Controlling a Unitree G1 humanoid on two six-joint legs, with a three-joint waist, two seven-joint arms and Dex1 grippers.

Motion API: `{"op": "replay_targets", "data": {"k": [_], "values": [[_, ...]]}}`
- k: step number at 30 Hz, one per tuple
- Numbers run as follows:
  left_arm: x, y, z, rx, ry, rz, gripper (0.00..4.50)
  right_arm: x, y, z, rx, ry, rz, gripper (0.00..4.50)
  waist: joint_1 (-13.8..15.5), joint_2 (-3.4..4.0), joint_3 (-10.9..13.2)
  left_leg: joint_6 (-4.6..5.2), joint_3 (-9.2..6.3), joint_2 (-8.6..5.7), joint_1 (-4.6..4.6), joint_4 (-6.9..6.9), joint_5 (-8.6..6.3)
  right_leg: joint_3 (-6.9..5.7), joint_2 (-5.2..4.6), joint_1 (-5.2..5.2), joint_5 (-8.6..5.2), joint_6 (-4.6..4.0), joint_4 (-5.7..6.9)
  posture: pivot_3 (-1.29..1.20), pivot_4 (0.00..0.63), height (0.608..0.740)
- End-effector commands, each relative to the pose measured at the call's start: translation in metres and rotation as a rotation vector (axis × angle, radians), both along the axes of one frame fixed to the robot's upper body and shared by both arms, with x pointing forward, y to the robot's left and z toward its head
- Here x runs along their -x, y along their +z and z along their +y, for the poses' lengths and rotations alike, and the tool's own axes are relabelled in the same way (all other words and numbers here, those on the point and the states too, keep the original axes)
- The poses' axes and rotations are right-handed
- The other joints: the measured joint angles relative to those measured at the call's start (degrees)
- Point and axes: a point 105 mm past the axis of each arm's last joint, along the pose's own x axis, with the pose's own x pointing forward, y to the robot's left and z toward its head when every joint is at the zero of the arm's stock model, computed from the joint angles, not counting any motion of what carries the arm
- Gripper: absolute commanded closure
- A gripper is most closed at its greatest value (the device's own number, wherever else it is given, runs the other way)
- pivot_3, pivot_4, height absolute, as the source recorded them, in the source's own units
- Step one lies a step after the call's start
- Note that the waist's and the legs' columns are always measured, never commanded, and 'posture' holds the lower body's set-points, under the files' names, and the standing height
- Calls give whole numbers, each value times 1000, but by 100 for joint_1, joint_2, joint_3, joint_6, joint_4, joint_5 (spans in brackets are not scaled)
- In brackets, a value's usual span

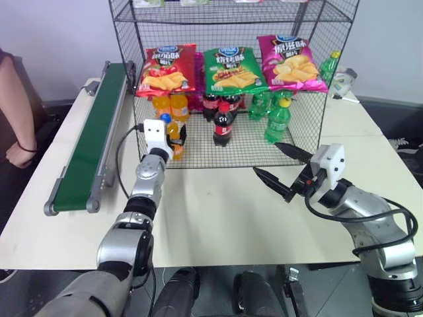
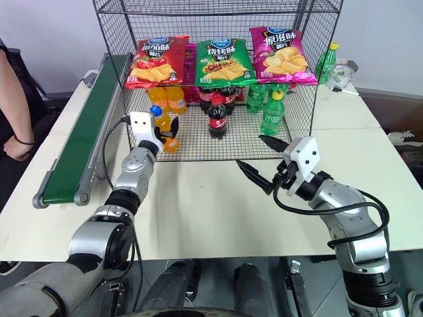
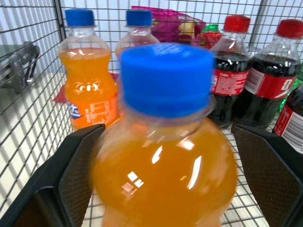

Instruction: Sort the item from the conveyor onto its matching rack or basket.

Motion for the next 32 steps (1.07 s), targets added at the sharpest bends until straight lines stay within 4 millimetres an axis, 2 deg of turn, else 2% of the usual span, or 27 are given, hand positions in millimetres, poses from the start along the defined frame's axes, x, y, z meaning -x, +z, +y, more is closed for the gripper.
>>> {"op": "replay_targets", "data": {"k": [1, 8, 14, 23, 26, 32], "values": [[13, 24, 14, 12, -9, -92, 65, 6, 16, 2, 3, 14, -62, 0, -11, 1, -1, 0, 0, 1, 0, 0, 0, 0, 0, 0, 0, 0, 1, 0, 150, 740], [45, 34, 22, -25, -74, -81, 65, 8, 14, 3, 6, 31, -43, 0, 7, 3, -1, -1, -1, 2, 2, 3, 0, 4, -3, 2, 0, -1, 4, 0, 150, 740], [76, 41, 27, -101, -209, -11, 65, 8, 16, 2, 10, 35, -43, 0, 11, 5, -3, -1, -1, 2, 3, 2, 0, 4, -7, 2, -1, -2, 3, 0, 150, 740], [119, 52, 60, -172, -325, 114, 65, 6, 18, -5, 27, 29, -40, 0, 14, 9, -2, -1, -1, 6, 3, -2, -1, 6, -9, 0, -2, -5, 2, 0, 150, 740], [127, 51, 71, -195, -314, 153, 65, 5, 17, -7, 31, 30, -36, 0, 16, 10, -2, -1, -1, 7, 3, -3, -1, 13, -10, 0, -3, -7, 1, 0, 150, 740], [134, 48, 78, -194, -309, 172, 65, 5, 14, -8, 34, 30, -29, 0, 31, 10, -2, -1, -1, 7, 3, -3, -2, 14, -11, 3, -13, -26, -9, 0, 150, 740]]}}
